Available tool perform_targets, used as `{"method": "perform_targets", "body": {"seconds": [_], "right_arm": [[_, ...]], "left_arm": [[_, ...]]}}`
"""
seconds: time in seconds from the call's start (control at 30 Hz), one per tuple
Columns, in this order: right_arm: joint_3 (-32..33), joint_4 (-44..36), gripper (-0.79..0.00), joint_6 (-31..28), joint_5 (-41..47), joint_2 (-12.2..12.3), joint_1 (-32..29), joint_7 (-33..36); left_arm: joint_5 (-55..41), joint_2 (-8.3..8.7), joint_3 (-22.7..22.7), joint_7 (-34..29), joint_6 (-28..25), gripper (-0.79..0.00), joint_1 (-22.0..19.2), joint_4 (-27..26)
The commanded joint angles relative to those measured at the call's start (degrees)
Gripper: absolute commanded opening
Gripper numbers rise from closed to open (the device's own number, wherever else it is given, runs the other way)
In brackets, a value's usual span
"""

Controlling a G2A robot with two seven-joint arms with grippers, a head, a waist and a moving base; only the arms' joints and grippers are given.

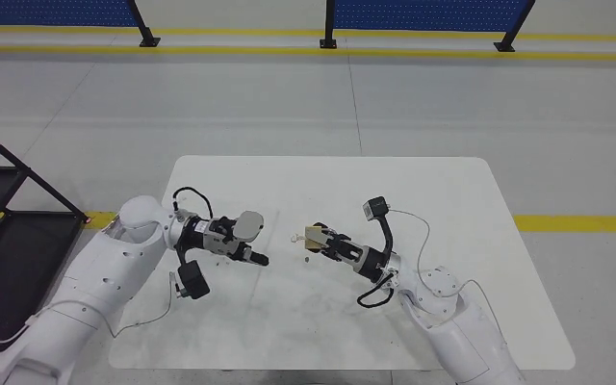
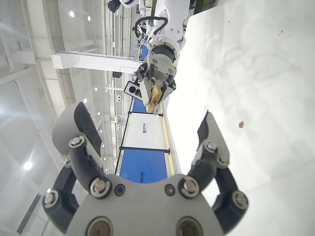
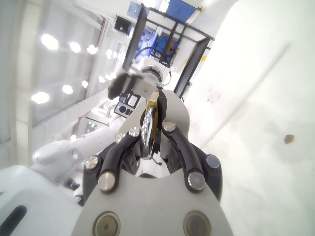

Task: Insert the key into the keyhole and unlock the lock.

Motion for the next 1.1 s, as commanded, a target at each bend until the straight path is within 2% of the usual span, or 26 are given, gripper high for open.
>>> {"method": "perform_targets", "body": {"seconds": [0.0, 0.07, 0.2, 0.23, 0.33, 0.4, 0.6, 0.97, 1.07], "right_arm": [[0.00, 0.00, -0.785, 0.00, 0.00, 0.00, 0.00, 0.00], [0.00, 0.00, -0.785, 0.00, 0.00, 0.00, 0.00, 0.00], [0.00, 0.00, -0.785, 0.00, 0.00, 0.00, 0.00, 0.00], [0.00, 0.00, -0.785, 0.00, 0.00, 0.00, 0.00, 0.00], [0.00, 0.00, -0.785, 0.00, 0.00, 0.00, 0.00, 0.00], [0.00, 0.00, -0.785, 0.00, 0.00, 0.00, 0.00, 0.00], [0.00, 0.00, -0.785, 0.00, 0.00, 0.00, 0.00, 0.00], [0.00, 0.00, -0.785, 0.00, 0.00, 0.00, 0.00, 0.00], [0.00, 0.00, -0.785, 0.00, 0.00, 0.00, 0.00, 0.00]], "left_arm": [[-2.43, 0.24, -0.22, -2.40, -10.26, 0.000, 0.30, -0.25], [-6.96, 0.47, -0.93, -4.49, -20.70, 0.000, -0.15, -0.64], [-23.74, 1.21, 0.74, -19.42, -35.65, 0.000, -0.16, -3.27], [-27.66, 1.53, 1.05, -22.23, -38.46, 0.000, -0.56, -4.56], [-42.25, 2.31, 1.57, -33.03, -49.26, 0.000, -0.93, -4.20], [-49.96, 2.58, 1.62, -38.15, -53.83, 0.000, -1.34, -3.15], [-63.88, 3.69, 7.18, -45.51, -53.83, 0.000, -2.90, -0.96], [-64.25, 3.66, 7.18, -45.62, -53.70, 0.000, -2.70, -0.93], [-71.52, 3.85, 9.57, -52.81, -53.83, 0.000, -2.35, -1.35]]}}
